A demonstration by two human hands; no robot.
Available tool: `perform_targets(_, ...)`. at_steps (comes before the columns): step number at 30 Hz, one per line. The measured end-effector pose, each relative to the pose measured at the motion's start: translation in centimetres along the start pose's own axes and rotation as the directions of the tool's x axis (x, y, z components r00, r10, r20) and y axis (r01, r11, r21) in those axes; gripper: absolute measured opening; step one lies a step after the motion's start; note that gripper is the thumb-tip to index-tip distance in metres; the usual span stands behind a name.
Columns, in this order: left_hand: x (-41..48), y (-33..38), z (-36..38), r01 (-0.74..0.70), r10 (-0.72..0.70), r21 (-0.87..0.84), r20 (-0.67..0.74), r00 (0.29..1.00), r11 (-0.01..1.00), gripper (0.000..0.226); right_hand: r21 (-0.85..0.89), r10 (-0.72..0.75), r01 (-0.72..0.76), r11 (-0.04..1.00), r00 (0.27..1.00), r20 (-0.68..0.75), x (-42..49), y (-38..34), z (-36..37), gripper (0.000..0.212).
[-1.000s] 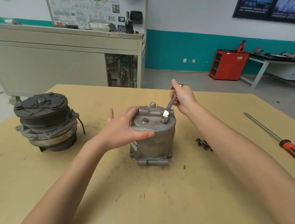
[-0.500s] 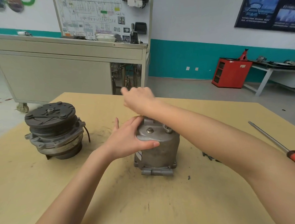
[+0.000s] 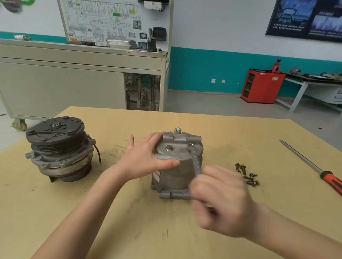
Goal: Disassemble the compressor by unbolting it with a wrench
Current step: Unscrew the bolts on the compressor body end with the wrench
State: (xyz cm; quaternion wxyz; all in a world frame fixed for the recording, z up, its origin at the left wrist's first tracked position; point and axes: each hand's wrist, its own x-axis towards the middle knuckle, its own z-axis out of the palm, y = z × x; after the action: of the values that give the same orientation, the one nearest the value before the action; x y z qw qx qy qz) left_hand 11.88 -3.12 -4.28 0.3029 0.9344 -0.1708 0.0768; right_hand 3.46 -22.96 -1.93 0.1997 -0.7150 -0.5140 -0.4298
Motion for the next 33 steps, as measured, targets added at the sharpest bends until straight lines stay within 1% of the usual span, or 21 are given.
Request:
perform_targets(1, 0.3, -0.1, -0.1, 0.028, -0.029, 0.029, 0.019, 0.999, 0.999, 0.102, 0.097, 0.098, -0.095, 0.991, 0.995, -0.028, -1.6, 0.4, -1.7, 0.022)
perform_targets(2, 0.0, 0.2, -0.2, 0.032, -0.032, 0.014, 0.017, 0.999, 0.999, 0.104, 0.215, 0.251, -0.240, 0.947, 0.968, -0.028, -2.7, 0.6, -2.9, 0.018)
perform_targets(3, 0.0, 0.2, -0.1, 0.036, -0.036, 0.013, 0.003, 0.999, 0.999, 0.104, 0.331, 0.432, -0.399, 0.855, 0.901, -0.029, -3.9, 0.7, -3.7, 0.017)
perform_targets(4, -0.1, 0.2, 0.0, 0.029, -0.029, 0.021, -0.010, 1.000, 0.999, 0.104, 0.423, 0.600, -0.534, 0.731, 0.800, -0.027, -4.7, 0.9, -3.7, 0.019)
perform_targets(5, -0.1, 0.1, 0.1, 0.019, -0.019, 0.026, -0.018, 1.000, 0.999, 0.103, 0.546, 0.727, -0.600, 0.585, 0.686, -0.023, -5.2, 1.3, -3.8, 0.021)
perform_targets(6, 0.0, 0.2, 0.0, 0.017, -0.017, 0.015, -0.022, 1.000, 1.000, 0.103, 0.620, 0.806, -0.620, 0.482, 0.591, -0.036, -5.3, 1.7, -4.0, 0.023)
perform_targets(7, 0.0, 0.2, -0.1, 0.022, -0.022, 0.010, -0.027, 0.999, 1.000, 0.103, 0.642, 0.855, -0.640, 0.423, 0.516, -0.050, -5.4, 2.4, -4.0, 0.024)
perform_targets(8, 0.1, 0.1, 0.0, 0.035, -0.035, 0.012, -0.026, 0.999, 0.999, 0.104, 0.631, 0.885, -0.665, 0.399, 0.460, -0.074, -5.1, 3.2, -4.2, 0.024)
perform_targets(9, 0.0, 0.1, 0.0, 0.040, -0.040, 0.013, -0.016, 0.999, 0.999, 0.105, 0.608, 0.900, -0.689, 0.394, 0.422, -0.106, -4.9, 4.2, -4.3, 0.022)
perform_targets(12, 0.0, 0.2, -0.1, 0.039, -0.039, 0.007, -0.012, 0.999, 0.999, 0.107, 0.440, 0.907, -0.794, 0.420, 0.380, -0.182, -3.5, 7.8, -4.5, 0.014)
perform_targets(13, 0.1, 0.3, -0.1, 0.038, -0.038, 0.006, -0.011, 0.999, 0.999, 0.106, 0.395, 0.912, -0.823, 0.409, 0.367, -0.180, -3.1, 9.1, -4.6, 0.015)
perform_targets(14, 0.1, 0.2, -0.2, 0.036, -0.036, 0.001, 0.002, 0.999, 0.999, 0.106, 0.367, 0.926, -0.850, 0.378, 0.345, -0.154, -2.8, 10.6, -4.6, 0.016)
perform_targets(16, -0.1, 0.0, -0.7, 0.031, -0.029, -0.072, 0.027, 0.999, 0.997, 0.105, 0.294, 0.957, -0.913, 0.283, 0.287, -0.032, -2.7, 13.3, -4.4, 0.018)
perform_targets(18, -0.4, -1.0, -1.4, 0.025, -0.029, -0.232, -0.015, 0.999, 0.972, 0.096, 0.189, 0.964, -0.959, 0.210, 0.236, 0.126, -3.0, 15.6, -3.6, 0.016)
perform_targets(19, -0.6, -1.6, -1.8, 0.023, -0.043, -0.292, -0.061, 0.997, 0.956, 0.090, 0.135, 0.957, -0.970, 0.200, 0.223, 0.184, -3.0, 16.5, -3.1, 0.018)
perform_targets(22, -1.1, -3.9, -2.7, 0.030, -0.110, -0.394, -0.182, 0.977, 0.919, 0.072, -0.070, 0.930, -0.962, 0.262, 0.233, 0.284, -1.4, 19.1, -1.4, 0.024)
perform_targets(24, -1.6, -5.2, -2.7, 0.023, -0.134, -0.442, -0.221, 0.966, 0.897, 0.053, -0.271, 0.902, -0.898, 0.347, 0.241, 0.357, 1.1, 20.9, 0.2, 0.030)
perform_targets(26, -2.0, -6.1, -2.3, 0.040, -0.170, -0.462, -0.245, 0.955, 0.886, 0.044, -0.481, 0.855, -0.732, 0.483, 0.274, 0.441, 4.1, 22.1, 2.4, 0.038)
perform_targets(28, -2.3, -6.6, -1.8, 0.075, -0.201, -0.444, -0.243, 0.949, 0.893, 0.044, -0.608, 0.796, -0.519, 0.601, 0.316, 0.517, 7.4, 22.1, 5.1, 0.040)
perform_targets(30, -2.4, -6.9, -1.3, 0.099, -0.206, -0.411, -0.226, 0.952, 0.906, 0.037, -0.635, 0.713, -0.327, 0.700, 0.362, 0.600, 10.6, 20.9, 8.1, 0.034)
perform_targets(33, -2.3, -7.1, -0.5, 0.112, -0.209, -0.402, -0.207, 0.956, 0.909, 0.024, -0.558, 0.539, -0.091, 0.825, 0.428, 0.726, 14.7, 16.6, 12.5, 0.031)
